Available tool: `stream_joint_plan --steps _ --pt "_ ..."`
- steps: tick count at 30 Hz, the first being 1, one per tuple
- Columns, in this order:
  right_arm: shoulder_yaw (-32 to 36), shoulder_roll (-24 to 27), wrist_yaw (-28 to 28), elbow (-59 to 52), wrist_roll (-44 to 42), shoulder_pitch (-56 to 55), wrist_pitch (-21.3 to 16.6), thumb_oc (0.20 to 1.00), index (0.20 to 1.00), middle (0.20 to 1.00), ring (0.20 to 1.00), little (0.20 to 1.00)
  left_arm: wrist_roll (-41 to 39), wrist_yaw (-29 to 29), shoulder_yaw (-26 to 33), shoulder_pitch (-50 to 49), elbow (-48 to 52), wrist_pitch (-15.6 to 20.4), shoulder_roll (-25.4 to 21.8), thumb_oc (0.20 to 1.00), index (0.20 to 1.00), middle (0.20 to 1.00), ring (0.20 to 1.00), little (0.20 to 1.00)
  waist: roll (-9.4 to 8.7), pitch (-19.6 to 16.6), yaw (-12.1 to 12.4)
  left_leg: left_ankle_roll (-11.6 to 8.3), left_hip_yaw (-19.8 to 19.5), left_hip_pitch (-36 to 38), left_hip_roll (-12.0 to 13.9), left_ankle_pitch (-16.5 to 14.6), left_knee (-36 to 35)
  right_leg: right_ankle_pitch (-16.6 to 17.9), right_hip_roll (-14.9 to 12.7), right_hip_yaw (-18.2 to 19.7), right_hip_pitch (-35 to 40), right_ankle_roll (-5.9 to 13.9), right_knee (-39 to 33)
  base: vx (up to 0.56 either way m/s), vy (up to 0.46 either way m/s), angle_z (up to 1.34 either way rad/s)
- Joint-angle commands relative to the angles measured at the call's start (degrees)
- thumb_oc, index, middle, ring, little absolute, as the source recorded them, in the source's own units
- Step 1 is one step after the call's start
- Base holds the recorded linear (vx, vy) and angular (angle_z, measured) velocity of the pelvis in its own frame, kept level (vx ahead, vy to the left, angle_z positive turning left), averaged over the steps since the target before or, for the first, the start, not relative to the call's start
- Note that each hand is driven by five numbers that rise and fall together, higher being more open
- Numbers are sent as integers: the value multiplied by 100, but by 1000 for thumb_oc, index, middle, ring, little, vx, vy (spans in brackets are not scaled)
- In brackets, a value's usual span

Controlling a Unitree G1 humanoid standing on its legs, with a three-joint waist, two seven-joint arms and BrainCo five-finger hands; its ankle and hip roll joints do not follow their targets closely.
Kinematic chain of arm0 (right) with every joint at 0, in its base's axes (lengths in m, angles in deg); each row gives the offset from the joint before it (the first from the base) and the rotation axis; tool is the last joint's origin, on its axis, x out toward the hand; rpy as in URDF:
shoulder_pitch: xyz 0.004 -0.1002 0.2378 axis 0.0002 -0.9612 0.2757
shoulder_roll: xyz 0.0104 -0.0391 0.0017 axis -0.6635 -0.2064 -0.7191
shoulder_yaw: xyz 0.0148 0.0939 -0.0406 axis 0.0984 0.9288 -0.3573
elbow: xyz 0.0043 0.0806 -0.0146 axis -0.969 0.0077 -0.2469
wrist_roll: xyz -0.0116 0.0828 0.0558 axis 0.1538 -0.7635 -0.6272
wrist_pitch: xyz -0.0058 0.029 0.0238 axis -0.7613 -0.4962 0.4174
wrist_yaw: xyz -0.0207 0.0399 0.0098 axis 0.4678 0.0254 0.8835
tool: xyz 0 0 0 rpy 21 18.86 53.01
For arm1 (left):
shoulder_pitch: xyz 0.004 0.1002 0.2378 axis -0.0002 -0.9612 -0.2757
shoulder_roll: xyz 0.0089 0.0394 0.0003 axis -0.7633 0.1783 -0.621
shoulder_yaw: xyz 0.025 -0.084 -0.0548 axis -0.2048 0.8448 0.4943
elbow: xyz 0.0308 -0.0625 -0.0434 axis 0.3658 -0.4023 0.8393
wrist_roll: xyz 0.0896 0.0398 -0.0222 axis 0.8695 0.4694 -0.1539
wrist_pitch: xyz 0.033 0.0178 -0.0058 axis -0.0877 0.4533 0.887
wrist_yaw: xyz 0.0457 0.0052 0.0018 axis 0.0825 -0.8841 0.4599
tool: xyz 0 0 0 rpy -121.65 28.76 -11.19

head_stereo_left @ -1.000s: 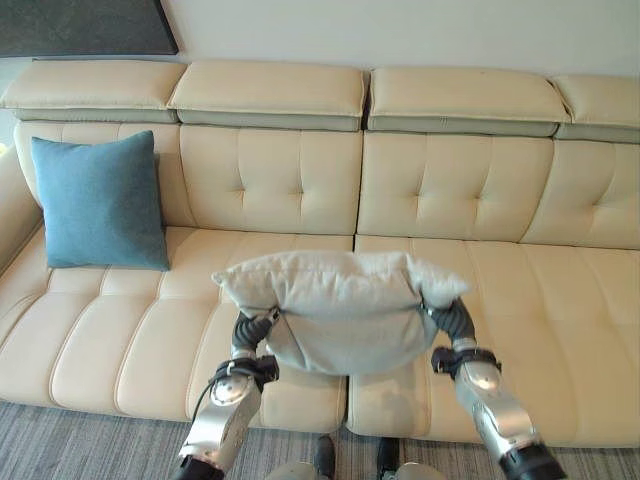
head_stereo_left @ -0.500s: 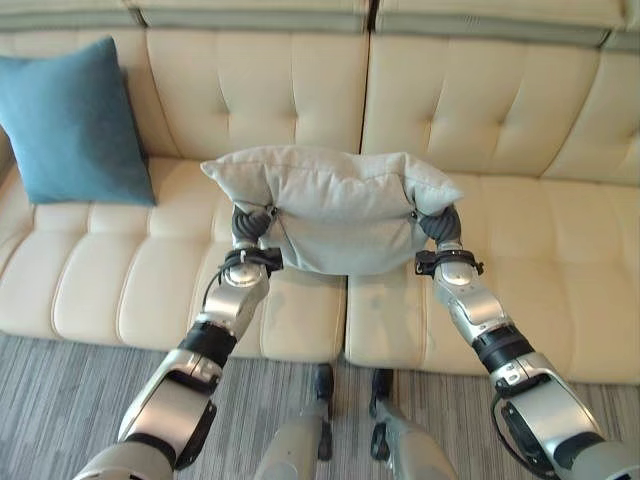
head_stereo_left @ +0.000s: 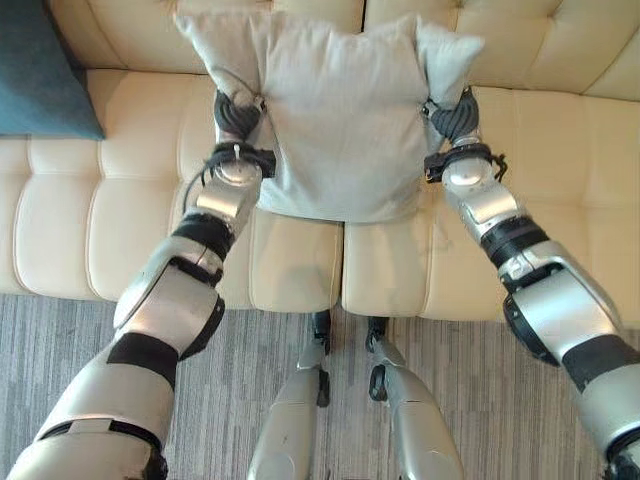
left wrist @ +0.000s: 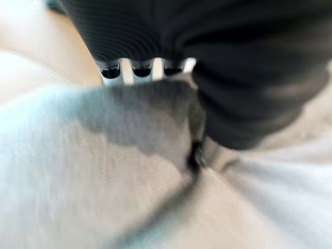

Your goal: Pick up all the scattered cushions and arrange them neatly on the sofa.

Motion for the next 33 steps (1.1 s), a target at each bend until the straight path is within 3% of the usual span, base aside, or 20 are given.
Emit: stream_joint_plan --steps 1,3,4,5,8,9,12,14,15,17,21,22,23,24,28,33 --pt "21 85 168 403 -783 425 106 1000 1000 1000 1000 1000 -658 436 229 441 -169 190 -37 1000 1000 1000 1000 1000 -51 -142 -20 -413 209 188 174 -483 323 -883 -130 190 196 585 533 57 -10 -3" --pt "378 146 69 617 -1446 439 131 1000 1000 1000 1000 1000 -1717 447 687 381 -286 218 -82 1000 1000 1000 1000 1000 -48 -183 -21 -431 195 354 176 -506 187 -897 -99 217 362 602 390 50 3 2" --pt "372 147 71 623 -1456 448 128 1000 1000 1000 1000 1000 -1732 456 683 390 -294 221 -85 1000 1000 1000 1000 1000 -47 -181 -24 -426 196 350 173 -479 168 -871 -99 214 361 598 367 59 17 3" --pt "681 221 -166 454 -1906 364 3 1000 1000 1000 1000 1000 -2415 428 1000 348 -77 308 -204 1000 1000 1000 1000 1000 -25 -248 -20 -430 196 539 158 -492 61 -861 -79 219 543 616 275 71 19 0" --pt "1180 292 -527 23 -2192 133 -303 1000 1000 1000 1000 1000 -2493 335 1267 177 179 381 -416 1000 1000 1000 1000 1000 30 -306 -1 -427 177 787 132 -498 -89 -850 -65 216 781 630 149 71 30 -6" --pt "1678 327 -659 -400 -2559 -173 -591 1000 1000 1000 1000 1000 -2482 227 1517 -92 507 498 -503 1000 1000 1000 1000 1000 58 -371 5 -424 184 1060 131 -512 -249 -842 -59 203 1017 639 8 81 27 -10" --pt "1915 568 -530 -548 -2700 -674 -728 1000 1000 1000 1000 1000 -2025 256 1654 -580 708 467 -804 1000 1000 1000 1000 1000 60 -502 44 -430 191 1433 128 -509 -494 -803 -52 177 1363 649 -216 84 17 -5" --pt "2032 792 -355 -701 -2471 -1269 -705 1000 1000 1000 1000 1000 -895 271 1609 -1172 1145 348 -1244 1000 1000 1000 1000 1000 57 -566 85 -432 186 1756 134 -514 -682 -796 -44 167 1668 656 -366 61 21 0" --pt "2036 787 -355 -717 -2463 -1297 -703 1000 1000 1000 1000 1000 -873 257 1623 -1210 1177 338 -1238 1000 1000 1000 1000 1000 55 -571 85 -429 189 1770 130 -491 -701 -774 -44 166 1685 653 -388 66 33 -4" --pt "1922 1002 200 -1283 -1649 -2461 -456 1000 1000 1000 1000 1000 245 439 1796 -2502 1764 217 -1576 1000 1000 1000 1000 1000 16 -709 93 -428 264 2138 147 -541 -801 -752 -12 169 2081 670 -600 41 33 -3" --pt "2173 892 555 -2274 -473 -4161 -249 1000 1000 1000 1000 1000 898 567 2554 -4507 2731 233 -1208 1000 1000 1000 1000 1000 -6 -938 90 -407 349 2459 145 -664 -801 -705 9 162 2508 695 -867 28 24 -7" --pt "2172 891 554 -2277 -472 -4163 -247 1000 1000 1000 1000 1000 899 566 2557 -4511 2735 231 -1208 1000 1000 1000 1000 1000 -8 -956 86 -405 348 2435 143 -651 -801 -694 7 161 2485 693 -868 12 18 -15" --pt "2271 829 615 -2508 -181 -4543 -185 1000 1000 1000 1000 1000 1034 595 2757 -4954 2827 192 -1049 1000 1000 1000 1000 1000 -11 -1022 87 -398 359 2480 152 -673 -801 -710 -3 171 2527 701 -868 18 22 -18" --pt "2519 637 719 -2772 150 -5192 -164 1000 1000 1000 1000 1000 1047 668 3112 -5738 3046 182 -569 1000 1000 1000 1000 1000 -6 -1164 88 -389 372 2561 147 -704 -801 -749 -13 163 2600 727 -868 22 31 -11" --pt "3012 154 976 -2676 313 -6430 -18 1000 1000 1000 1000 1000 1147 959 3552 -6931 3154 -4 -28 1000 1000 1000 1000 1000 11 -1355 61 -409 333 2742 132 -735 -801 -790 -25 96 2840 724 -868 0 22 -3" --pt "3135 -104 1342 -2134 251 -7137 143 1000 1000 1000 1000 1000 1442 1343 3498 -7558 2718 -246 317 1000 1000 1000 1000 1000 -21 -1481 58 -395 311 2875 134 -755 -801 -803 -10 76 2979 722 -868 -17 24 2"
